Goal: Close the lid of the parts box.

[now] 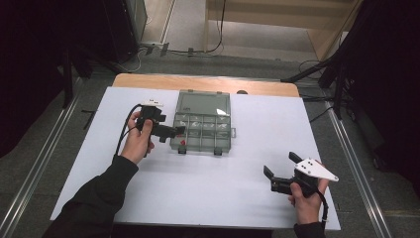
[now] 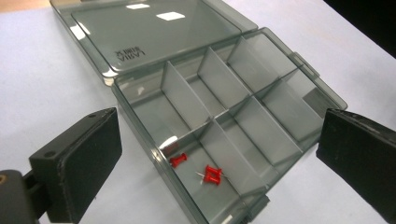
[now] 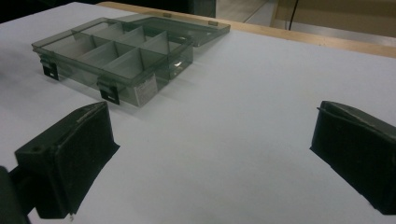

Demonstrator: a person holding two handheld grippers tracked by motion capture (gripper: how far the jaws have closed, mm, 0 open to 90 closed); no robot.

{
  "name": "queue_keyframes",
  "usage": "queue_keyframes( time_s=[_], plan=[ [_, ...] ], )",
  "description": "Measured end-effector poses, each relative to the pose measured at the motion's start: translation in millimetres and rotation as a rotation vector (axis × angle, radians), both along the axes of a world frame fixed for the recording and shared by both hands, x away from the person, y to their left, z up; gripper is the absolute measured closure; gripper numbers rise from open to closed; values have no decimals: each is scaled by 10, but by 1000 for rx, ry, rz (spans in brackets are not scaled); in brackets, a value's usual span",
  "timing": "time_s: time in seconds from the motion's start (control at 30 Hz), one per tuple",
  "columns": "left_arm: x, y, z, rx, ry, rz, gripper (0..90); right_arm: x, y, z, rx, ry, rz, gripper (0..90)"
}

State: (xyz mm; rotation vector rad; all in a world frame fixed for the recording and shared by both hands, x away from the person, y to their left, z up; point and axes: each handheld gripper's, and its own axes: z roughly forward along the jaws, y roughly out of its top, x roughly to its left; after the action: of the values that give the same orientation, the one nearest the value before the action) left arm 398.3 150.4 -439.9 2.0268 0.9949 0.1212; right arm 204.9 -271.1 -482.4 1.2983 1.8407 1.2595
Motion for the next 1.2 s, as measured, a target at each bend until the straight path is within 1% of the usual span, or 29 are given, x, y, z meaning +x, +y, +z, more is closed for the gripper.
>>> queue_keyframes(
  time_s=[0.13,0.2,0.27,0.3,0.37,0.4,0.47,0.5,0.53,0.57,0.63,0.73,0.8,0.83,0.87,0.9,0.97,1.0,1.03,1.07,1.1,1.13,1.17,1.2],
  plan=[
    [18,12,-16,-1,5,16,0,81,47,42,3,-3,7,0],
    [23,12,-24,-12,1,23,0,135,85,63,6,2,17,0],
    [34,14,-31,-12,-5,32,0,192,114,73,2,-5,23,0],
    [43,18,-38,-13,-8,35,0,224,136,79,8,2,29,0],
    [58,27,-51,-21,-4,44,0,292,181,92,14,8,38,0],
    [72,37,-59,-17,-6,42,0,335,200,96,16,6,44,0],
    [88,40,-77,-15,-14,59,0,406,245,111,28,14,51,0],
    [103,45,-89,-17,-21,61,0,444,263,117,26,8,58,0],
    [110,44,-97,-20,-21,69,0,476,289,125,35,14,62,0],
    [121,43,-110,-34,-23,71,0,513,309,129,37,9,67,0],
    [140,44,-123,-45,-11,75,0,582,350,136,42,12,76,1],
    [164,38,-150,-39,-13,82,0,697,415,133,57,27,81,6],
    [177,29,-168,-40,-7,80,0,786,447,125,69,37,79,28],
    [188,26,-175,-44,-1,78,0,831,461,124,70,41,66,49],
    [193,25,-180,-52,0,79,0,889,476,124,77,44,62,68],
    [202,35,-181,-64,1,69,0,924,486,123,81,47,60,72],
    [236,49,-188,-104,7,52,0,1019,510,115,94,61,63,88],
    [255,46,-194,-113,8,50,0,1067,521,108,106,67,66,103],
    [273,45,-196,-110,8,46,0,1110,537,105,111,77,61,113],
    [292,38,-199,-119,16,47,0,1154,551,99,114,82,58,128],
    [312,33,-207,-122,18,47,0,1195,564,97,130,92,60,141],
    [324,26,-208,-116,20,70,13,1239,568,91,140,95,64,142],
    [341,30,-211,-109,13,88,75,1276,575,85,160,106,71,146],
    [361,38,-218,-106,18,95,138,1319,580,77,176,113,73,156]
  ],
)
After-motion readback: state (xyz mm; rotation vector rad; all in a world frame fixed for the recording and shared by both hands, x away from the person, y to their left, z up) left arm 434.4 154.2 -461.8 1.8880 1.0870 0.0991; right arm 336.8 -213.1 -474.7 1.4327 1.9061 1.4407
